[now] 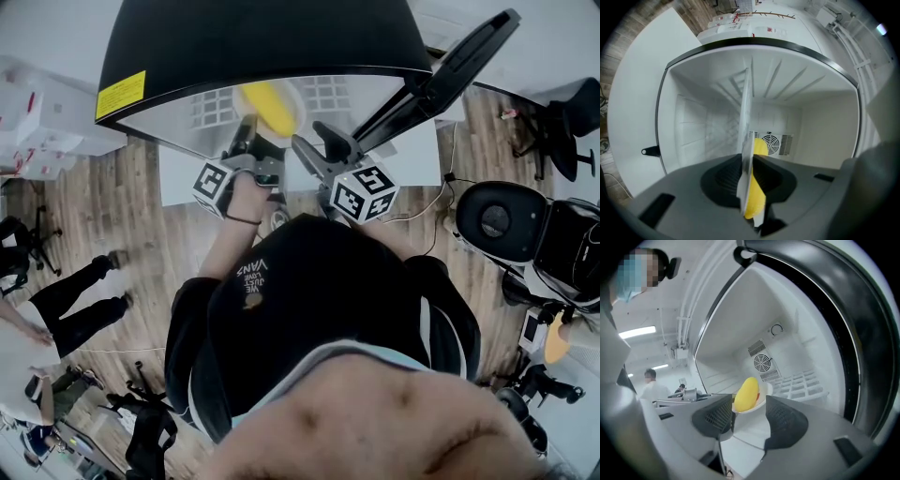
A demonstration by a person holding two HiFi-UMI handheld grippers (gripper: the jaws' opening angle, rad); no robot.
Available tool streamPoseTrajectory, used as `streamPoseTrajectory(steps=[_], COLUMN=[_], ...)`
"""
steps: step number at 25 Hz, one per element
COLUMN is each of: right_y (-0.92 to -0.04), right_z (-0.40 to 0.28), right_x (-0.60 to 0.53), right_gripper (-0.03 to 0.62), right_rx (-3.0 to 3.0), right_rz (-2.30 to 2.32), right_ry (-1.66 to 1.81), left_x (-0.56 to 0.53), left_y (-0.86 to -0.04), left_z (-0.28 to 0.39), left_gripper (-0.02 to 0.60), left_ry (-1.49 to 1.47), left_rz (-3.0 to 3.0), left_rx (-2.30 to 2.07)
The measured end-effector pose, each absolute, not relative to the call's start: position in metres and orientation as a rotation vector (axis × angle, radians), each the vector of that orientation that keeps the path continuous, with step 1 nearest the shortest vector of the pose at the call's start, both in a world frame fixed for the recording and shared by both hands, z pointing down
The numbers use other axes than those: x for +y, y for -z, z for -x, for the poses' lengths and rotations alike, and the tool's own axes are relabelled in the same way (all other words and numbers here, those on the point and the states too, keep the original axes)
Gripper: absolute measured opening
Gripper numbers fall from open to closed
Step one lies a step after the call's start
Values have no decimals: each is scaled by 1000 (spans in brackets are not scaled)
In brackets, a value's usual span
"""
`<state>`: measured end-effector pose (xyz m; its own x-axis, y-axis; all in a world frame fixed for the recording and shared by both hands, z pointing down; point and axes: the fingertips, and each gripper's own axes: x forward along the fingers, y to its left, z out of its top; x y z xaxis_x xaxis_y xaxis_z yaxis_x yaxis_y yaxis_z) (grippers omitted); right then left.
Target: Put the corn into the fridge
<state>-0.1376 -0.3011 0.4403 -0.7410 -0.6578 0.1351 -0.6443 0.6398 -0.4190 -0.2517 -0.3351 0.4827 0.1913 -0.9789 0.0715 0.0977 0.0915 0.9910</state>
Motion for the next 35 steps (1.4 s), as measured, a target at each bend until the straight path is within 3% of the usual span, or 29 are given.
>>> streamPoseTrajectory(steps=[11, 35], right_y=[-463, -466], right_z=[155, 164], right_x=[-295, -305], right_gripper=[215, 215], right_rx=[3058, 3038], right_rz=[1291, 1468], right_ry=[365, 302], left_x=[-337, -331], left_y=[-486, -475], left_z=[251, 250], left_gripper=[53, 67], left_ry=[1069, 1061], left_rz=[-1167, -1220], left_rx=[-1007, -920])
